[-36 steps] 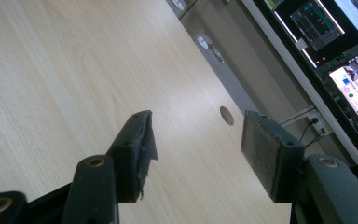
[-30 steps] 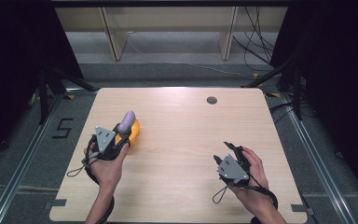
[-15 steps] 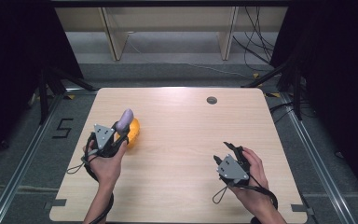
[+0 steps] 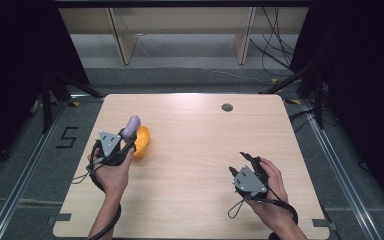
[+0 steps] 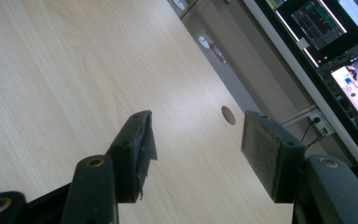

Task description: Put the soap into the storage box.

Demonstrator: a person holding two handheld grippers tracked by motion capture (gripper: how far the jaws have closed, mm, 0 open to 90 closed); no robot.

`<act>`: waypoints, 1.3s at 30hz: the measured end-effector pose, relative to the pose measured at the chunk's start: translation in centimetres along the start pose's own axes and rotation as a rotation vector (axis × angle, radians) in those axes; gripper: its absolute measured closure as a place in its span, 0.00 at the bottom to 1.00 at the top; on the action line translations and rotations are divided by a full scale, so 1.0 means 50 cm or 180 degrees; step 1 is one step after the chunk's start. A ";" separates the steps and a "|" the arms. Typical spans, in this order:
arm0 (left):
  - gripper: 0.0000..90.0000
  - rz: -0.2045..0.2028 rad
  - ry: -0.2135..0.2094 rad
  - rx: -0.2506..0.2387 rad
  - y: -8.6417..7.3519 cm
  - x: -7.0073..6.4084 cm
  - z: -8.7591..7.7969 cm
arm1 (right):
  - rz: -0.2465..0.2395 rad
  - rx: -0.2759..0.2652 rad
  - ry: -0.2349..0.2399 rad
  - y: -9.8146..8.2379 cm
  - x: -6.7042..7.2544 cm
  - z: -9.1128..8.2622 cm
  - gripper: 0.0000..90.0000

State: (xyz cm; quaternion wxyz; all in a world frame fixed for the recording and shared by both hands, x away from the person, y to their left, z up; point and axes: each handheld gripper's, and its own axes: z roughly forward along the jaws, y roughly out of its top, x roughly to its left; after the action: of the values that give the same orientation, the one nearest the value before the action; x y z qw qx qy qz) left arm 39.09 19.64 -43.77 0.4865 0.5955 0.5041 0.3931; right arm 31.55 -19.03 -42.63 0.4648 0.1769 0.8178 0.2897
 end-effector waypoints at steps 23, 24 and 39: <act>0.65 -0.0020 0.0081 0.0204 -0.033 0.029 0.055 | 0.0029 0.0025 0.0059 0.000 0.001 0.000 0.49; 0.65 -0.0021 0.0080 0.0213 -0.035 0.030 0.057 | 0.0032 0.0012 0.0036 0.000 0.001 0.000 0.49; 0.65 -0.0049 0.0102 0.0380 -0.058 0.037 0.087 | 0.0022 0.0023 0.0048 0.000 0.001 0.000 0.48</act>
State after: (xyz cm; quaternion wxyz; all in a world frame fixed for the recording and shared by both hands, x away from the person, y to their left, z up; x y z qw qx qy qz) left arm 42.98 20.72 -47.60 0.4450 0.6132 0.5390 0.3681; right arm 31.55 -19.01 -42.66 0.4570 0.1792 0.8216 0.2898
